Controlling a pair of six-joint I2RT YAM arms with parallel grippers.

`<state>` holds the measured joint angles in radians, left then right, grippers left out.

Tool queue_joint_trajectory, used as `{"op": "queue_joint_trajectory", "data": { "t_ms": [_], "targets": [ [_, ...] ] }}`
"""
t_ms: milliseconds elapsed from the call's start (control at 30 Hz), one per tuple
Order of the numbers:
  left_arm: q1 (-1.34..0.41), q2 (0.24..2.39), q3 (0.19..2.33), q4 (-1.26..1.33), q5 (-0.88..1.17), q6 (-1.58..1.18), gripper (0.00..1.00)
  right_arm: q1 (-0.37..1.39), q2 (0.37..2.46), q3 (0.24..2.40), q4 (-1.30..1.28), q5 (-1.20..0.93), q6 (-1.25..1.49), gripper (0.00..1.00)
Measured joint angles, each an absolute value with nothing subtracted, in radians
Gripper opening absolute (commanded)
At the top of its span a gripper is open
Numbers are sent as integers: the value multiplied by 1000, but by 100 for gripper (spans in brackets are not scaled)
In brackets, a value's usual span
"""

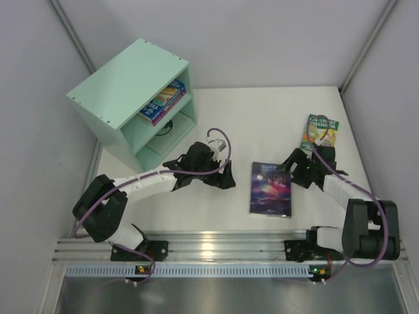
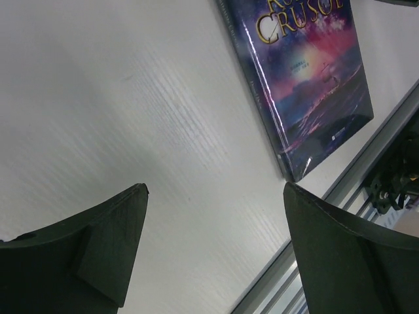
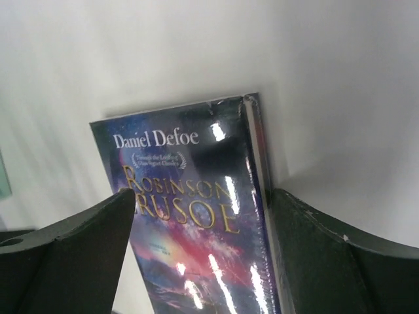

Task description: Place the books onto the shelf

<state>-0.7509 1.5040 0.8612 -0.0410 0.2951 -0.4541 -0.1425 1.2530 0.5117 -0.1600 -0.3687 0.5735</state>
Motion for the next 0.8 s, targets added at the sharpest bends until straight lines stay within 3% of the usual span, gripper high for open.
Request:
{"op": "queue_joint_trajectory", "data": {
  "t_ms": [233, 400, 567, 800],
  "targets": [
    [-752, 1478, 807, -65, 205, -474, 89, 265, 1488, 672, -28, -405, 585, 83],
    [-743, 1439, 808, -135, 104, -468, 90, 392, 1596, 850, -54, -382, 566, 85],
    [-706, 1432, 843, -187, 68, -438, 89, 366, 1490, 884, -202, -245, 672, 88],
    [-695, 1519, 887, -179, 104, -390, 84, 398, 1112, 612, -312, -69, 836, 88]
  ]
}}
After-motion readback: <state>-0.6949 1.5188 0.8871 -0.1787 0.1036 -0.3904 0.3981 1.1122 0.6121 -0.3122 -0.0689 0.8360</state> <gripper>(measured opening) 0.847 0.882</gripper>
